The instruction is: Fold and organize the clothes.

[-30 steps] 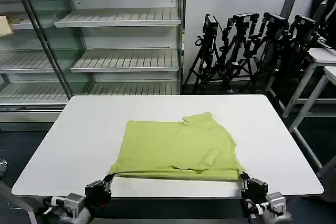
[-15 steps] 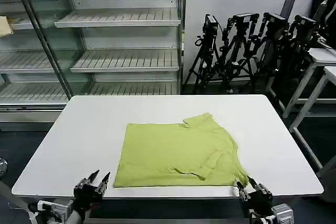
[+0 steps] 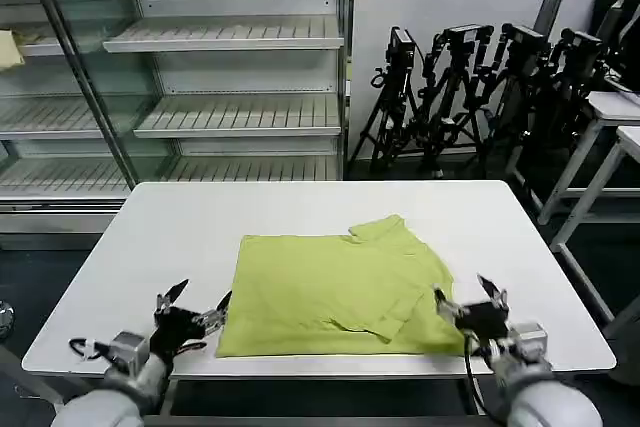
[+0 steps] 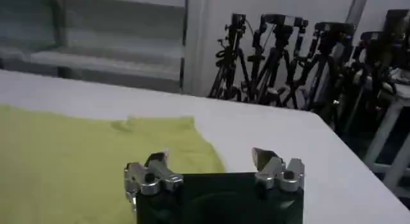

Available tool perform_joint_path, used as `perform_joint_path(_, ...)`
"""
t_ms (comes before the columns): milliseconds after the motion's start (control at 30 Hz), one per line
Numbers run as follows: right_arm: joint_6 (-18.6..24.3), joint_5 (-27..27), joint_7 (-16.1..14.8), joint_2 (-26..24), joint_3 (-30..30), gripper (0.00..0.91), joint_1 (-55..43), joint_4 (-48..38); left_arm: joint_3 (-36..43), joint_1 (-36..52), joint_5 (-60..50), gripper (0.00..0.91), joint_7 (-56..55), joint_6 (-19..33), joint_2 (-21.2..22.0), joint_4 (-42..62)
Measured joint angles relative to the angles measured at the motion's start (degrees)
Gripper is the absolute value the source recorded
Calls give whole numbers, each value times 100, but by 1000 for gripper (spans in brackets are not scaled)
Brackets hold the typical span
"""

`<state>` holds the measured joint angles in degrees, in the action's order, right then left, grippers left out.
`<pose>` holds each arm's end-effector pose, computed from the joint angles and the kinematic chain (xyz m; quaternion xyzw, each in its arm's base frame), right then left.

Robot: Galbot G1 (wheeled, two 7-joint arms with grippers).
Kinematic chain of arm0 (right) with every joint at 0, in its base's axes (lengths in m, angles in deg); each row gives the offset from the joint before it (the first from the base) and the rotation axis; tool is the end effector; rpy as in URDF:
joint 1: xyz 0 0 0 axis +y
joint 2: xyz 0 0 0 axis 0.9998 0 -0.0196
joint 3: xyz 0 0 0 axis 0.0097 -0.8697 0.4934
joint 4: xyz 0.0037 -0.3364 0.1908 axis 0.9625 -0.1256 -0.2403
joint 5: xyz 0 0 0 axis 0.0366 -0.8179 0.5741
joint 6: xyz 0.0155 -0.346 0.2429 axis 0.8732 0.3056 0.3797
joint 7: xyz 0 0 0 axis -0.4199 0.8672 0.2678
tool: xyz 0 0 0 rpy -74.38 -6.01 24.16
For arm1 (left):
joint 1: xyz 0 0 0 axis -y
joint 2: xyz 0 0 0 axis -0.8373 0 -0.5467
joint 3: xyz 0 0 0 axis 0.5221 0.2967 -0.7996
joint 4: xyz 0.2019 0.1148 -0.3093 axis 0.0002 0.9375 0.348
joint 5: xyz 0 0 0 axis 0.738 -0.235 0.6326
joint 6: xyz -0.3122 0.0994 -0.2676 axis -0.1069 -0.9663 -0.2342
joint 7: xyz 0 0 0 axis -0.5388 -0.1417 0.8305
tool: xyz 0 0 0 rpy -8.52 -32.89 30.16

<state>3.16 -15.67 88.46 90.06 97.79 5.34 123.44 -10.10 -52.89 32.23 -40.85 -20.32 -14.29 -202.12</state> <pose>0.3483 -0.0541 -0.2283 0.0342 -0.9883 0.0460 0.1415 0.2877 0.0769 -0.2474 -0.1047 -0.9762 -0.0843 0.1700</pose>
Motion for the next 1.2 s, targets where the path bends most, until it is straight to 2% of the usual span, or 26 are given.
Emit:
perform_joint_path(300, -84, 159, 227, 495, -864, 907, -1745, -1649, 847, 1567, 168, 907, 84, -213, 16, 1151)
perform_joint_path(533, -112, 261, 314, 797, -1244, 907, -2643, -2693, 1361, 2639, 247, 907, 216, -277, -82, 2177)
perform_joint_path(767, -128, 348, 329, 949, -1390, 907, -3075, -3413, 1643, 3277, 299, 907, 451, -311, -66, 3012)
perform_joint_path(1200, -144, 395, 326, 1146, -1539, 907, -3345, -3979, 1897, 3895, 385, 907, 576, -338, 49, 3812)
